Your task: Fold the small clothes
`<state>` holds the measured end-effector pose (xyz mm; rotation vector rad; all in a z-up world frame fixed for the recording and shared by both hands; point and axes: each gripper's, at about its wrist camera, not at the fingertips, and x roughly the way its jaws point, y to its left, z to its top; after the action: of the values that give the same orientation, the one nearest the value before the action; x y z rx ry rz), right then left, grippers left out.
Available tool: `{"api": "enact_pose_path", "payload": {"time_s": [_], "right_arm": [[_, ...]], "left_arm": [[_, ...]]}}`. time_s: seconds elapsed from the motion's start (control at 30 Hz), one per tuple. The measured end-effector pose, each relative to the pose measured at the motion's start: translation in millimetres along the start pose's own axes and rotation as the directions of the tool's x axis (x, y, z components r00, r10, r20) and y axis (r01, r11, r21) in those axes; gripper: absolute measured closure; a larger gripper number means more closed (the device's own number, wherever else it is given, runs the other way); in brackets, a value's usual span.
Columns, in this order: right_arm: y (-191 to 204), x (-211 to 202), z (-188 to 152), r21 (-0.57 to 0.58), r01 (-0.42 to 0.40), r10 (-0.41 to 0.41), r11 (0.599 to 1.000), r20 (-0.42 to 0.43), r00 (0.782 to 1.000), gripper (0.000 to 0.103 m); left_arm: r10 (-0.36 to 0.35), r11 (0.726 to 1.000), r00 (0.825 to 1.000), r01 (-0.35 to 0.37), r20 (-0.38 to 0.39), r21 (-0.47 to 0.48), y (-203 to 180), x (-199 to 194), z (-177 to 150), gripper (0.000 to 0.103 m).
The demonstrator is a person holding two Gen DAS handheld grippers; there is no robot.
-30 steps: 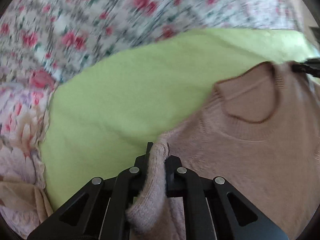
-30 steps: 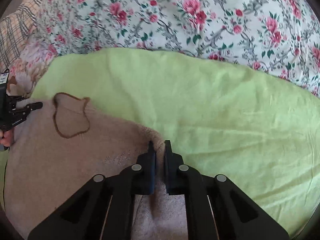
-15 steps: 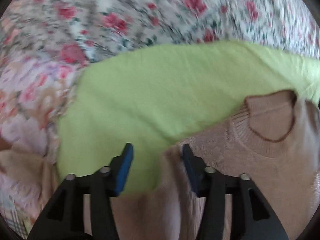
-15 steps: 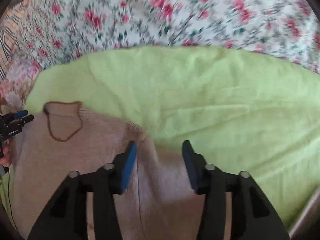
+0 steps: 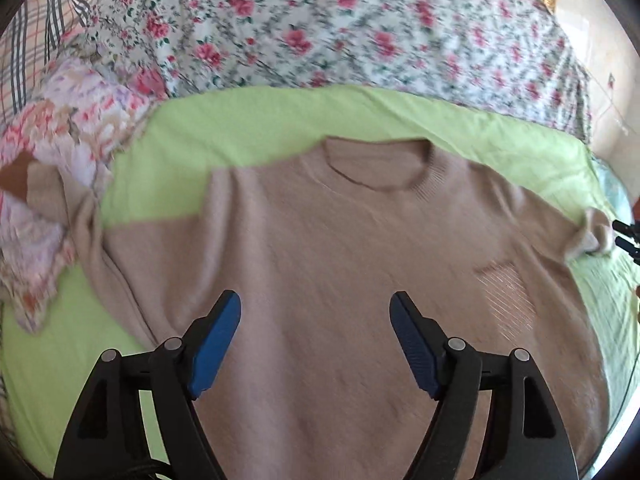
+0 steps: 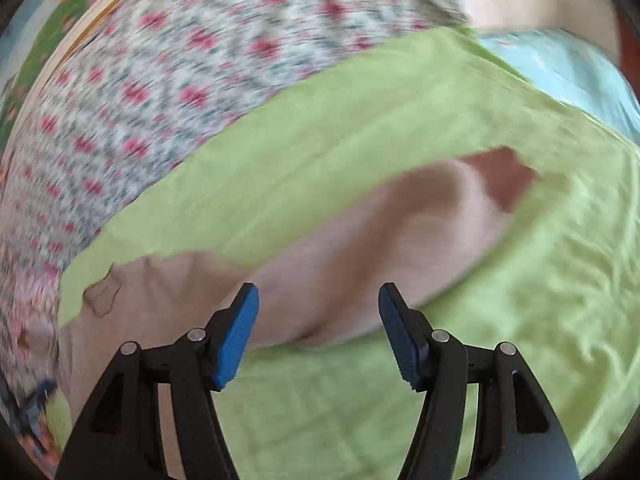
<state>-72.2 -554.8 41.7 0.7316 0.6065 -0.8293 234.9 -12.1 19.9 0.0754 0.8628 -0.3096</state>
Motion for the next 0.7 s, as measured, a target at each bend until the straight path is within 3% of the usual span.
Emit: {"api": "enact_pose_path", "payload": {"time_s": [0.23, 0.37, 0.47, 0.53, 0.6, 0.67, 0.7], "right_arm": [[-21, 19, 69, 0.068, 0.003, -0.005, 0.998, 0.02, 1.0, 0.04], [-25, 58, 99, 0.075, 0.191, -0.188, 0.979, -0.036, 0.981, 0.04], [-30, 87, 102, 0.029, 0.309, -0.302, 0.951, -0.135, 0.944, 0.04], [-30, 107, 92, -0.029, 0.313, -0.313, 0.949, -0.171, 0.934, 0.038], [-23, 109, 88, -0.095, 0.323, -0.333, 0.942, -0.131, 0.934, 0.038], [-18, 102, 84, -0.123, 0.292, -0.303, 0.949, -0.09, 0.949, 0.055], [-18, 98, 83, -0.126, 0.261, -0.271, 0.957, -0.076, 0.959, 0.079]], "left_arm": [[-0.102, 0.995, 0.993, 0.103, -0.056, 0.004, -49, 3, -25, 0.025], [-0.13, 0.991, 0.988, 0.131, -0.085, 0.011, -64, 13, -33, 0.025], [-0.133, 0.991, 0.986, 0.135, -0.099, 0.011, -69, 15, -38, 0.025], [-0.139, 0.99, 0.985, 0.14, -0.105, 0.004, -67, 15, -41, 0.025], [-0.145, 0.989, 0.983, 0.144, -0.113, -0.016, -63, 16, -42, 0.025], [-0.15, 0.989, 0.982, 0.146, -0.119, -0.038, -58, 16, -43, 0.025], [-0.151, 0.988, 0.981, 0.146, -0.119, -0.045, -57, 16, -43, 0.025]]}}
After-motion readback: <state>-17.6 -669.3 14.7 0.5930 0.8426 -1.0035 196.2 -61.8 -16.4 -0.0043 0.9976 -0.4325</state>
